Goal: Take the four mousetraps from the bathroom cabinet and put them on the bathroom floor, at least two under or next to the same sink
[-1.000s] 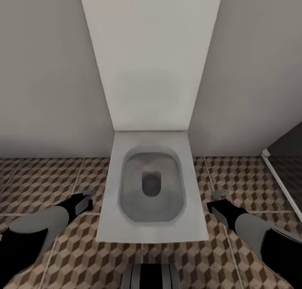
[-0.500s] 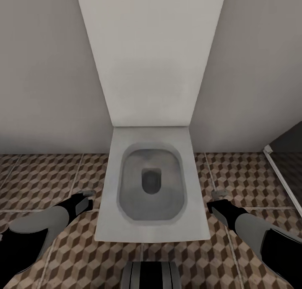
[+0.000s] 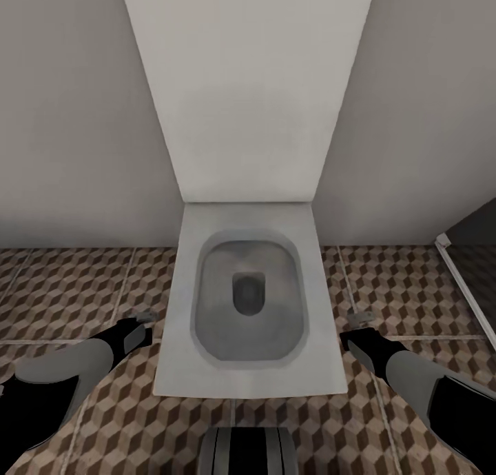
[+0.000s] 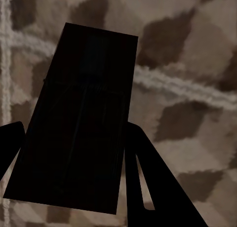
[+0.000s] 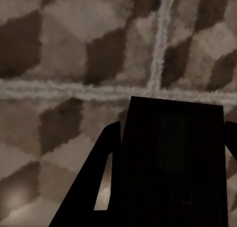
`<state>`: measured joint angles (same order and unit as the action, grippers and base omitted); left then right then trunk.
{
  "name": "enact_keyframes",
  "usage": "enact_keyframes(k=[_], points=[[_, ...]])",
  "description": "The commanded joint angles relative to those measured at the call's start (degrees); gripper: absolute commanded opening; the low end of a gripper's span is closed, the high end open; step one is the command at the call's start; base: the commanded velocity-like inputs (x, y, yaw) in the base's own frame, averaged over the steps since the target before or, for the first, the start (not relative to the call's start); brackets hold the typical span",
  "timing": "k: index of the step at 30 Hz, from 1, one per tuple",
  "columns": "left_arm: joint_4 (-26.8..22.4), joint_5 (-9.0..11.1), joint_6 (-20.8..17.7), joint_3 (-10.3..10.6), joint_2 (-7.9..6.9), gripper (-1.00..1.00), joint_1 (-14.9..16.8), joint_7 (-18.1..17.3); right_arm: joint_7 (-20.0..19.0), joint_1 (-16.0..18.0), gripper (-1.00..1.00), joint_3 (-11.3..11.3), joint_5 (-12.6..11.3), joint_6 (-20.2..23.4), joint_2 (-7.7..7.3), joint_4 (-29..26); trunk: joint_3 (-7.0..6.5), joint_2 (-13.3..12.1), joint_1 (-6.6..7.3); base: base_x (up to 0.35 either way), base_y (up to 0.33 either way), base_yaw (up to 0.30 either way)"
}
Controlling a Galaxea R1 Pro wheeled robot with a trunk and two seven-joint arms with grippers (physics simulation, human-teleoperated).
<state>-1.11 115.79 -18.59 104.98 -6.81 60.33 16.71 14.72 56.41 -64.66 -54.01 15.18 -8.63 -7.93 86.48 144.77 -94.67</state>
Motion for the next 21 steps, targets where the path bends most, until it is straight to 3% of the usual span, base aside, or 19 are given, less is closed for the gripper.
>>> enact_keyframes(k=[1,21], points=[[-0.12,0.49,-0.13,0.48,-0.04,-1.00,0.05,0.26,0.40,0.02,-1.00,-0.47,-0.39,0.37,-0.07,-0.24,0.04,0.02,0.01,0.000,0.000,0.000],[-0.12,0.49,-0.13,0.48,0.00,-1.00,0.05,0.26,-0.15,0.02,-1.00,-0.45,-0.39,-0.04,-0.28,-0.50,1.81,0.12,-0.20,0.000,0.000,0.000]])
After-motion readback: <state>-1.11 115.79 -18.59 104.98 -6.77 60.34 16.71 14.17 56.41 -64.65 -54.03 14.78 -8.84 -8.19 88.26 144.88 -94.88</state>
